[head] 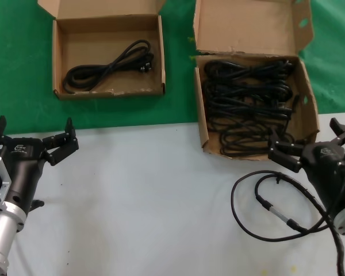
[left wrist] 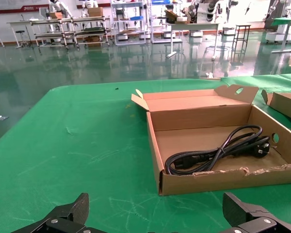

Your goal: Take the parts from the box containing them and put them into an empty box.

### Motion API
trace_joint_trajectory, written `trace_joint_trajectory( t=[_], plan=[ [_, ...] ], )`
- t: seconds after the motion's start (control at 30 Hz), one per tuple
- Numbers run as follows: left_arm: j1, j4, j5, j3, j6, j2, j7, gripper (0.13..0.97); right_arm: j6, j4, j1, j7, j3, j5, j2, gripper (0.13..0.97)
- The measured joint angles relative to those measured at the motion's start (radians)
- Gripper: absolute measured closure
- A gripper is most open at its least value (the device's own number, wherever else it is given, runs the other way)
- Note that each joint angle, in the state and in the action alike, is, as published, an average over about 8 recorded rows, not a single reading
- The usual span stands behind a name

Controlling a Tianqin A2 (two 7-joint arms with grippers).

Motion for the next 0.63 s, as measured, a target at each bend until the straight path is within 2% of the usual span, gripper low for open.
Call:
trace_joint_trajectory(
  t=[0.63],
  plan=[
    [0.000,0.000,0.000,0.000,0.000,0.000,0.000,0.132,0.000,0.000,0.000,0.000,0.000,0.000,0.000,0.129]
  ],
)
